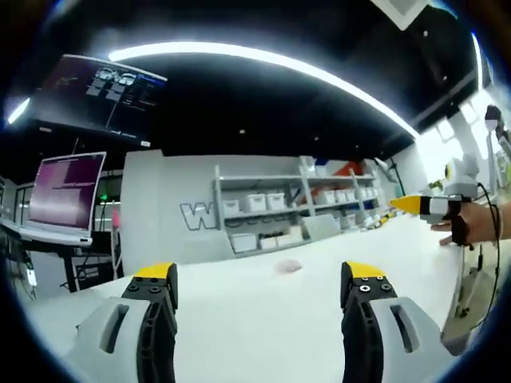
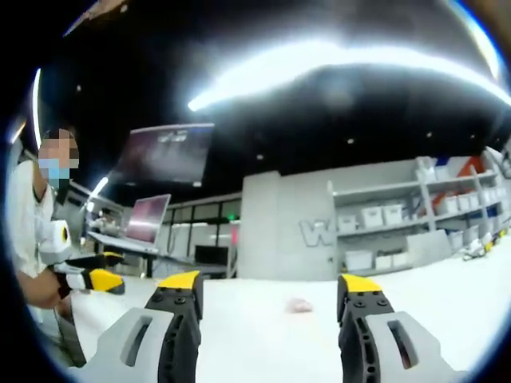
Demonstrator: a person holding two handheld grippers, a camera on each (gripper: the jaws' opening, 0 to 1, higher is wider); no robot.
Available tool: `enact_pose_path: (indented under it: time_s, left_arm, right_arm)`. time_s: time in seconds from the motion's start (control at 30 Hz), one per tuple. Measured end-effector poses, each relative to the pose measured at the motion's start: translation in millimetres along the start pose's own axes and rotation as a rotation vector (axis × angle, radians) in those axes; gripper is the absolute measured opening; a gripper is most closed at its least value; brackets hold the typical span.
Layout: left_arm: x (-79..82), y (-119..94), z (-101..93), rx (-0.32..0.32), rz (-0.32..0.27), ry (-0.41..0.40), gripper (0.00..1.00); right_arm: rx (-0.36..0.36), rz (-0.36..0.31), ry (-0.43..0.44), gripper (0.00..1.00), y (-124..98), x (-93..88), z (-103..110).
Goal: Open the resealable bag by pulling the two sides of the seal apart until the entire bag opening is separated and visibly accessible.
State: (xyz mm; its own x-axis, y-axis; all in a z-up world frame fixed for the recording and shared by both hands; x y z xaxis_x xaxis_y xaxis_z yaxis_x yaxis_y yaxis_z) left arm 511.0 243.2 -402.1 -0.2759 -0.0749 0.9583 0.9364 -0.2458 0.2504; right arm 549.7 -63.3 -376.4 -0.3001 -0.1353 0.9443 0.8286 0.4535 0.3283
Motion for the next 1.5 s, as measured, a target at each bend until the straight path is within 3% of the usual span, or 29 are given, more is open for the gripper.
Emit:
enact_pose_path:
  time_s: [0.27, 0.5, 1.5]
  left_arm:
    - [-6.0, 2.2, -2.9, 0.002, 0.006, 0.025, 0.83]
    - [-13.3, 4.4, -8.3, -0.008, 0.027, 0.069, 0.82]
    - [-14.8, 5.6, -9.6, -0.020, 0.015, 0.049, 0.83]
  right_arm:
    - [-0.009, 0.006, 0.048, 0.68, -1.3, -2.5, -5.4]
    - [-0.004, 0.007, 0.034, 0.67, -2.4, -3.2, -3.1]
    - [-0.006, 0.001, 0.006, 0.66, -4.8, -3.1, 0.0]
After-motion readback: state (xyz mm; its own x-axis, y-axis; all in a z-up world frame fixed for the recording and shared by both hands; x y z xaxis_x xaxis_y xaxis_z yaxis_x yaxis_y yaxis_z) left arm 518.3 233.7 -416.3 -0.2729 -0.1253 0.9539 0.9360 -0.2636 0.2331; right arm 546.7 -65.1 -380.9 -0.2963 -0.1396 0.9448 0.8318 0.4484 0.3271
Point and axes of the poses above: the point that each gripper's makers call its tool centre point, and the gripper's own axes: y roughly forward along the fingers, z roughly to its left, x roughly out of its top, the point moved 5 cm from there along -y, roughly backward along the fingers, and after that the axes turned 3 degrees about z, right-handed, at the moved point
